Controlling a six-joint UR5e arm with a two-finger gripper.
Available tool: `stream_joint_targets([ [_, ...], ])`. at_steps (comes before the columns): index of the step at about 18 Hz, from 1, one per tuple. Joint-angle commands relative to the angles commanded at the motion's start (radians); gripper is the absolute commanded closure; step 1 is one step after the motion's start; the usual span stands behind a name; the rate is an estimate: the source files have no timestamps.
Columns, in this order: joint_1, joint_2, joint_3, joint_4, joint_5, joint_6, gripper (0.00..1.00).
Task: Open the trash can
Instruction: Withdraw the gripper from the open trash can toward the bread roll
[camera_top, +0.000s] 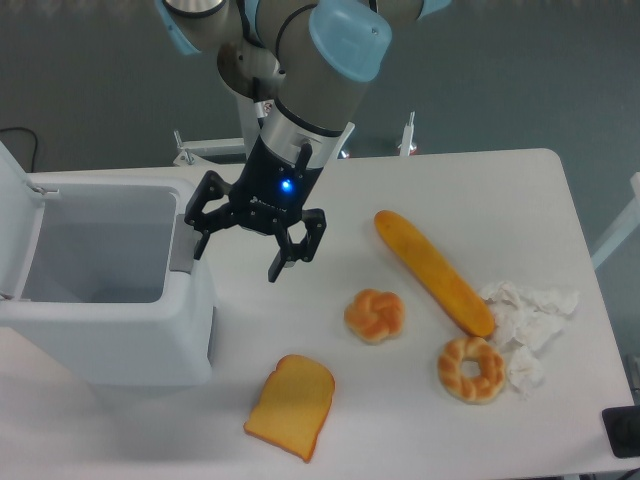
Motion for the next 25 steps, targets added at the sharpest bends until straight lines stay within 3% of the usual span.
stream_joint_targets([
  [10, 0.009, -0.002, 0.055, 0.005, 0.003, 0.023, 0.00],
  [14, 0.009, 0.005, 0.054, 0.003, 0.012, 0.216, 0.00],
  [19, 0.017, 0.006, 0.065, 0.009, 0.028, 0.236, 0.00],
  [25, 0.023, 0.017, 0.061, 0.006, 0.112, 0.383, 0.00],
])
